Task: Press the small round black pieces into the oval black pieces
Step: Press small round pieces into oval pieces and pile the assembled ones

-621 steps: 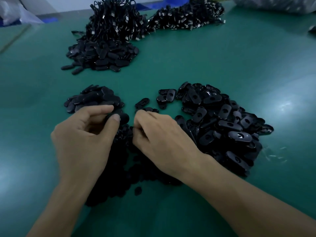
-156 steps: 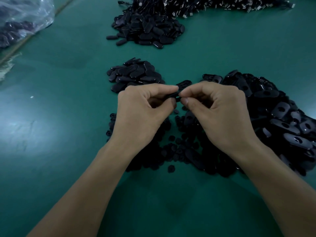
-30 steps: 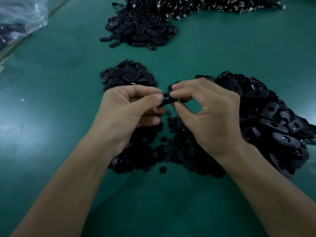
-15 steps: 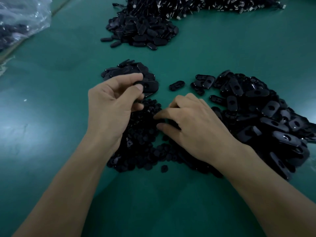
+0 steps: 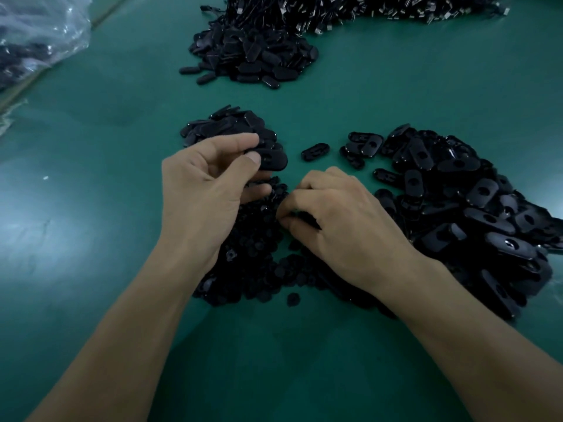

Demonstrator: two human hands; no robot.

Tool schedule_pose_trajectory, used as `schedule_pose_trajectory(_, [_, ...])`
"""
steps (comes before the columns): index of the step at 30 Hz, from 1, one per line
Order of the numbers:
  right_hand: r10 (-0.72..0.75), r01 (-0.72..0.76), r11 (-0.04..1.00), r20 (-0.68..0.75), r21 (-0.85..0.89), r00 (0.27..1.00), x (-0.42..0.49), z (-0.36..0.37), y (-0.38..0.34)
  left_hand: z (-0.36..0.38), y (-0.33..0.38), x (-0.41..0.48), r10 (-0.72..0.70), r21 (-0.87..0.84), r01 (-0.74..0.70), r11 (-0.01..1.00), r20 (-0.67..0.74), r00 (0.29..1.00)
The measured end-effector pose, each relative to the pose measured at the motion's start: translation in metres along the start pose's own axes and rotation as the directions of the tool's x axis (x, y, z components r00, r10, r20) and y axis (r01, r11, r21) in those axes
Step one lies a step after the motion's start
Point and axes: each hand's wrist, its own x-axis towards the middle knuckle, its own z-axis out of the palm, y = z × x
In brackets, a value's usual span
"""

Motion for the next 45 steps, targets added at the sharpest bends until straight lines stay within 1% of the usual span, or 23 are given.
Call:
schedule_pose_trajectory(4, [-0.023,0.024,0.999,0.026,-0.042,0.999,0.0002,0.0007,0.0001,0.0003,-0.0024,-0.0004,-0.002,-0.002,0.002,1.000,0.000,1.000])
schedule_pose_trajectory(6, [-0.023,0.023,0.999,0.009,-0.022,1.000,0.0005,0.0012,-0.0010,0.0005,-0.0028,-0.0005,0.006,0.011,-0.006,1.000,-0.006,1.000])
schedule_pose_trajectory(10, [0.026,-0.016,0.984,-0.053,0.176,0.998,-0.0007,-0.0006,-0.0022,0.0008,-0.0023,-0.0014,0.024,0.038,-0.023,0.999,-0.012,1.000])
schedule_pose_trajectory(13, [0.032,-0.005,0.970,-0.105,0.243,0.994,-0.0015,-0.0016,-0.0012,0.0016,-0.0017,-0.0035,0.026,0.047,-0.026,0.999,-0.001,1.000])
schedule_pose_trajectory(17, [0.012,0.039,0.977,-0.235,0.208,0.972,-0.0028,0.0000,0.0006,0.0028,-0.0011,-0.0055,0.033,0.063,-0.034,0.997,0.016,0.999])
schedule_pose_trajectory(19, [0.011,0.044,0.980,-0.272,0.194,0.962,-0.0030,0.0005,0.0019,0.0030,-0.0006,-0.0057,0.032,0.068,-0.034,0.997,0.022,0.999])
schedule_pose_trajectory(24, [0.037,0.020,0.979,-0.272,0.203,0.961,-0.0028,0.0029,0.0043,0.0029,-0.0005,-0.0060,0.029,0.067,-0.030,0.997,0.016,0.999])
schedule_pose_trajectory(29, [0.062,-0.012,0.979,-0.239,0.203,0.969,-0.0017,-0.0005,0.0035,0.0025,-0.0022,-0.0060,0.032,0.091,-0.032,0.995,0.006,0.999])
schedule_pose_trajectory(33, [0.107,-0.045,0.967,-0.235,0.252,0.966,-0.0015,0.0000,0.0039,0.0002,-0.0027,-0.0046,0.047,0.095,-0.045,0.994,-0.023,0.999])
schedule_pose_trajectory(37, [0.101,-0.017,0.962,-0.298,0.273,0.949,-0.0019,0.0016,0.0058,-0.0007,-0.0037,-0.0047,0.066,0.125,-0.062,0.990,-0.031,0.997])
schedule_pose_trajectory(40, [0.105,-0.017,0.967,-0.338,0.255,0.935,-0.0018,0.0023,0.0047,0.0003,-0.0036,-0.0057,0.080,0.148,-0.076,0.986,-0.021,0.997])
schedule_pose_trajectory(45, [0.091,-0.007,0.969,-0.333,0.245,0.938,-0.0029,0.0033,0.0050,0.0007,-0.0018,-0.0064,0.087,0.158,-0.084,0.984,-0.011,0.996])
